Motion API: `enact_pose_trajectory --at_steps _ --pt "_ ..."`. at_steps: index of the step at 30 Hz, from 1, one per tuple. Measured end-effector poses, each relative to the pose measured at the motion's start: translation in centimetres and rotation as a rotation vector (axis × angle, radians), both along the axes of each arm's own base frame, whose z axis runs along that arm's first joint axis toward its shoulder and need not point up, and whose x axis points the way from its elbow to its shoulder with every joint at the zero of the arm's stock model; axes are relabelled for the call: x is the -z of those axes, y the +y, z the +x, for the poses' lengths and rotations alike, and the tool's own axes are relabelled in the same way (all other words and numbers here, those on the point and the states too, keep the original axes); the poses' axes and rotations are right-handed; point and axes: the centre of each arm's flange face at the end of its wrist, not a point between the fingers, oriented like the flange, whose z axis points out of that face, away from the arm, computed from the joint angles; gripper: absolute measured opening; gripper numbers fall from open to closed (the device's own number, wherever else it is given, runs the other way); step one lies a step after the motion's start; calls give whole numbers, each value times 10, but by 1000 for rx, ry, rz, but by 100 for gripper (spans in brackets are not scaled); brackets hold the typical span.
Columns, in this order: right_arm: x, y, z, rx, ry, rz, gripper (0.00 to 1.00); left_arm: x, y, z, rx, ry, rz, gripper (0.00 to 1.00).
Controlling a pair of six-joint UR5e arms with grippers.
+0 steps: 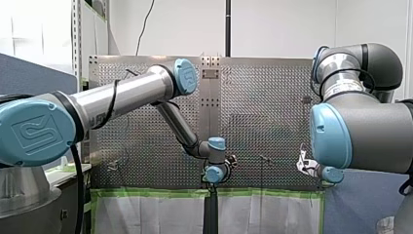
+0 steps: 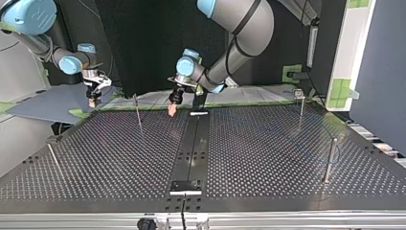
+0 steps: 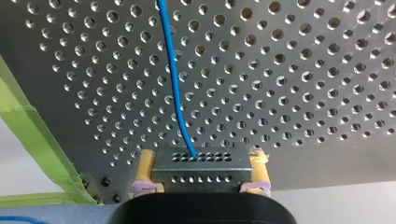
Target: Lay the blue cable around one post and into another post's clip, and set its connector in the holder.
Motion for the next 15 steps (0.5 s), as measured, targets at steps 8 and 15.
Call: enact_pose_trajectory --at_steps 8,15 --pt "1 1 1 -7 0 9 2 5 -2 -7 68 31 81 100" --pt "1 2 1 -9 -4 14 2 -3 -7 -15 142 40 165 100"
